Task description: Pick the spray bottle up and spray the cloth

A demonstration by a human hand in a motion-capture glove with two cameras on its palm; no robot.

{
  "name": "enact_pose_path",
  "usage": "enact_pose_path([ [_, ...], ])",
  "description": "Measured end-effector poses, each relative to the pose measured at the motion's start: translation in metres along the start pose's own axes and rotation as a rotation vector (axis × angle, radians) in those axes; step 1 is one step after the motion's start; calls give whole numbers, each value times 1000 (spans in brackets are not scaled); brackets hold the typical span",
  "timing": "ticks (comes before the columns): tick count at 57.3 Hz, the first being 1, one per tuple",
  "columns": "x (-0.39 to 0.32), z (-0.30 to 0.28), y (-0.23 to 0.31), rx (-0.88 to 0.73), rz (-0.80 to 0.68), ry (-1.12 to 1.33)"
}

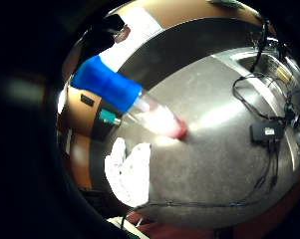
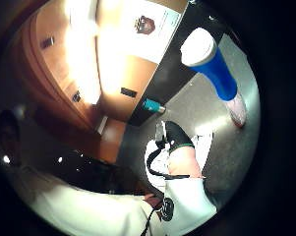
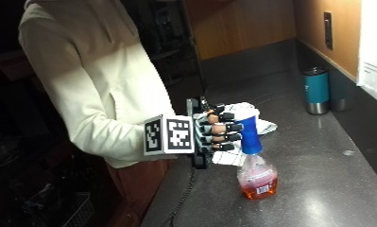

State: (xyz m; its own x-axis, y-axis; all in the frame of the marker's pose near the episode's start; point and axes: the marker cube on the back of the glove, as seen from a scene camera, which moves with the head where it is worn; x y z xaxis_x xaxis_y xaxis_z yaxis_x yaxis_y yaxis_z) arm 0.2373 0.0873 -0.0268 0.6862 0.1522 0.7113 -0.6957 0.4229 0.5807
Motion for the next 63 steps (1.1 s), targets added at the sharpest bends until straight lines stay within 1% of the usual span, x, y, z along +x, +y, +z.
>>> enact_pose_path([
  [14,23,34,-37,16,167,-189],
  [21,26,54,-58,57,187,-237],
  [27,27,64,-70,23,186,-248],
  [34,21,74,-87,-11,221,-282],
  [45,14,93,-106,-87,190,-204],
  [53,2,107,-110,-171,154,-156],
  [63,-26,127,-89,-356,62,-55],
])
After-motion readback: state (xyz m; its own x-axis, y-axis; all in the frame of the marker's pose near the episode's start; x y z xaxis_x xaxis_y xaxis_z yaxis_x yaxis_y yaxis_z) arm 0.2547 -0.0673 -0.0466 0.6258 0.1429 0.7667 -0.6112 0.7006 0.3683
